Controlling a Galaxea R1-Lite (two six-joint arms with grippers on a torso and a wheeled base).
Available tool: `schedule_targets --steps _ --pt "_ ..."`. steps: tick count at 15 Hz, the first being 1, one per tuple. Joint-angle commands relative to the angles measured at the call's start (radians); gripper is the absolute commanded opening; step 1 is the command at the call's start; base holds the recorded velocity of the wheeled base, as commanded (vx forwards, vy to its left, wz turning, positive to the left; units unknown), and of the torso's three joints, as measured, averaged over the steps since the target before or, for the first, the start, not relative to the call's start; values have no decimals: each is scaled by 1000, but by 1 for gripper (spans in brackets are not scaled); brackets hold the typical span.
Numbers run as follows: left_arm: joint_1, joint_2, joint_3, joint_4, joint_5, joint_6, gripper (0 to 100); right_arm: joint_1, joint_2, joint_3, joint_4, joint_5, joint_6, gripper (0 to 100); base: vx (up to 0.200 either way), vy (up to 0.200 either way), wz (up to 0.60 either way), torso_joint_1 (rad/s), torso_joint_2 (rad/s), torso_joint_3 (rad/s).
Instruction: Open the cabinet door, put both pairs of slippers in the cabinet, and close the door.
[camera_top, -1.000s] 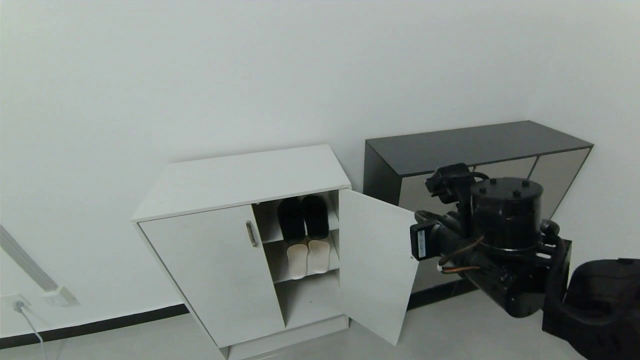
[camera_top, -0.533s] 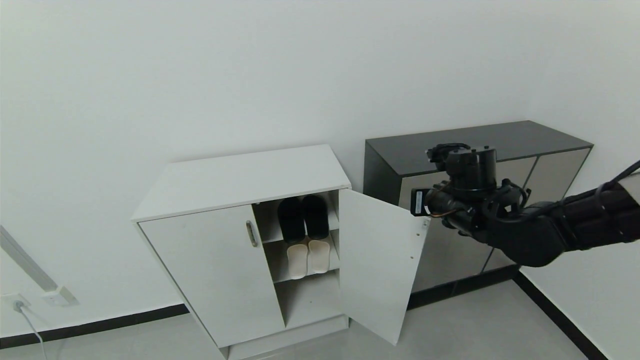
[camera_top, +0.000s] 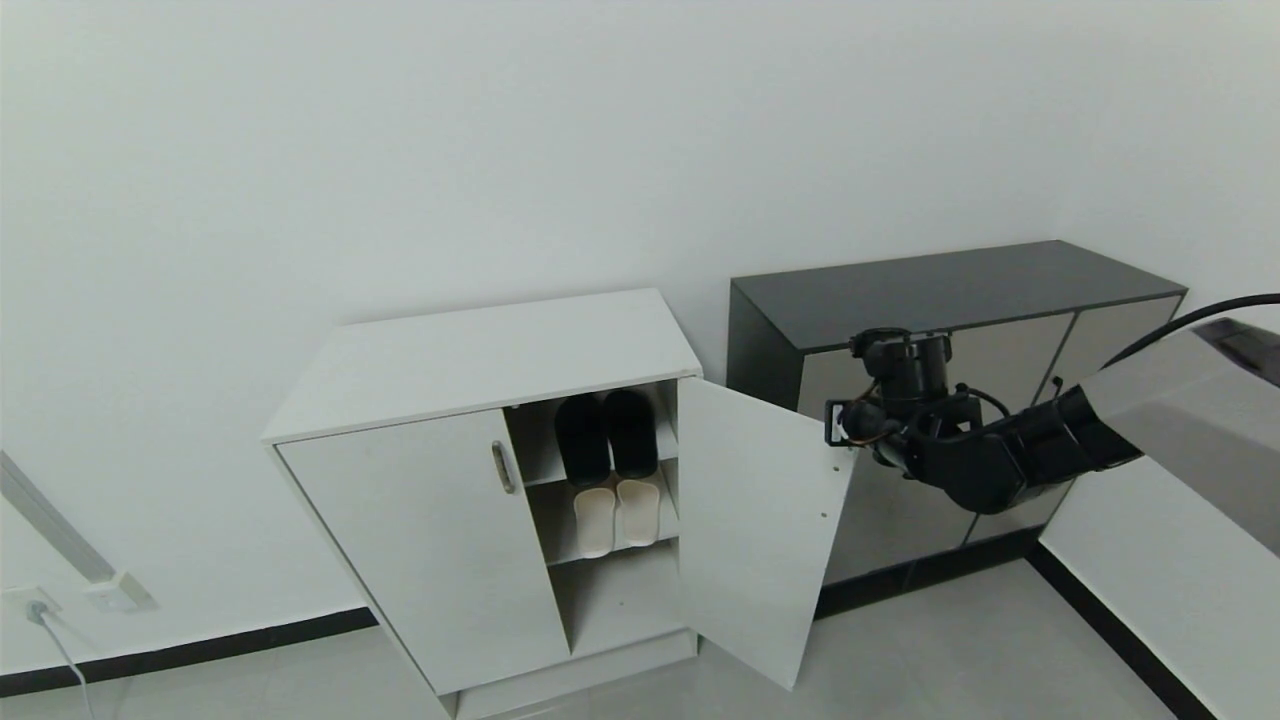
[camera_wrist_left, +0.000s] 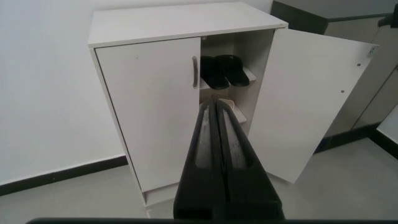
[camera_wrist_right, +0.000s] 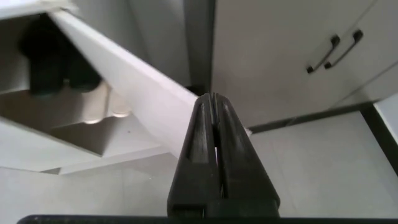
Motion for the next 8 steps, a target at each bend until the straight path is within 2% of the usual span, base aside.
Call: schedule_targets --steps 1,8 --pt "0 1 0 0 0 -1 0 -11 46 -12 -1 0 -1 0 0 0 0 0 0 0" --pt "0 1 0 0 0 -1 0 -14 63 -23 0 3 1 0 0 0 0 0 0 0"
